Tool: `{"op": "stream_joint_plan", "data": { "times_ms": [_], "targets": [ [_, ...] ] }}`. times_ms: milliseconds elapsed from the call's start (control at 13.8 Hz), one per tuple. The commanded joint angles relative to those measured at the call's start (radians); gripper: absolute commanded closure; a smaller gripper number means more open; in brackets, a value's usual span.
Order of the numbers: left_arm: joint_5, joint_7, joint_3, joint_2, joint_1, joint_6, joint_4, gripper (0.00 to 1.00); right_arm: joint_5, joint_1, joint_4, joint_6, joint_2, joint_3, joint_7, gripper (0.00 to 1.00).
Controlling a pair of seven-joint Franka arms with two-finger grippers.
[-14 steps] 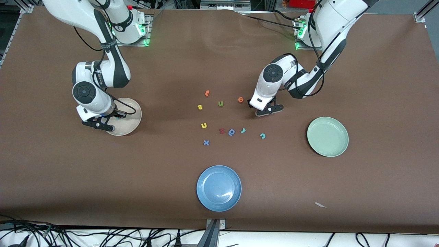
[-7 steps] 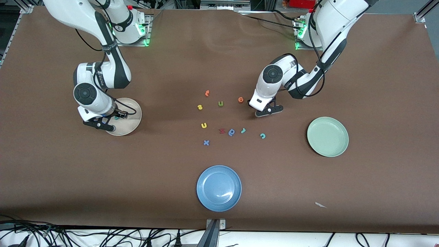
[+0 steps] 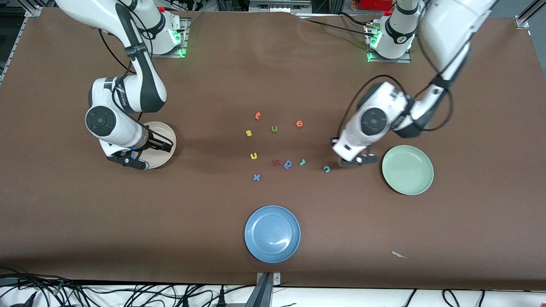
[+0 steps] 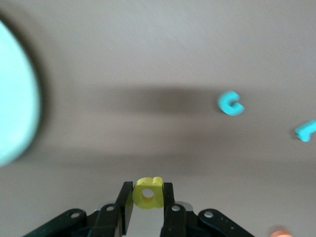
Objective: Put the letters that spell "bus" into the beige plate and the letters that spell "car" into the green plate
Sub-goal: 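Place the yellow a on the green plate with the left gripper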
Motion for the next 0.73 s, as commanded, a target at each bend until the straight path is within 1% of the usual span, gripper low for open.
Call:
{"op": "stream_joint_plan", "data": {
  "times_ms": [0, 145, 218, 363, 436, 581, 654],
  "targets": [
    [-0.02, 0.288, -0.023, -0.03, 0.109, -0.058, 0.032, 0.93, 0.016, 0.054, 0.057, -0.026, 0.02, 0.018, 0.133, 0.0],
    [0.045, 0.442, -0.01, -0.021, 0.175, -0.057, 0.054, 0.94, 0.019, 0.086, 0.109, -0.026, 0.054, 0.043, 0.258, 0.0],
    [0.099, 0.474, -0.009, -0.013, 0.19, -0.049, 0.055, 0.92, 0.019, 0.096, 0.144, -0.026, 0.08, 0.067, 0.327, 0.0],
    [0.216, 0.495, -0.009, 0.046, 0.227, -0.005, 0.06, 0.91, 0.019, 0.099, 0.202, -0.018, 0.131, 0.118, 0.456, 0.0],
    [0.24, 0.498, -0.007, 0.071, 0.245, 0.034, 0.057, 0.91, 0.018, 0.1, 0.238, -0.015, 0.163, 0.139, 0.51, 0.0],
    [0.254, 0.525, -0.006, 0.112, 0.261, 0.06, 0.057, 0.9, 0.018, 0.109, 0.302, -0.009, 0.224, 0.177, 0.614, 0.0],
    [0.267, 0.533, -0.007, 0.125, 0.276, 0.074, 0.058, 0.9, 0.018, 0.112, 0.328, 0.003, 0.249, 0.185, 0.657, 0.0]
  ]
}}
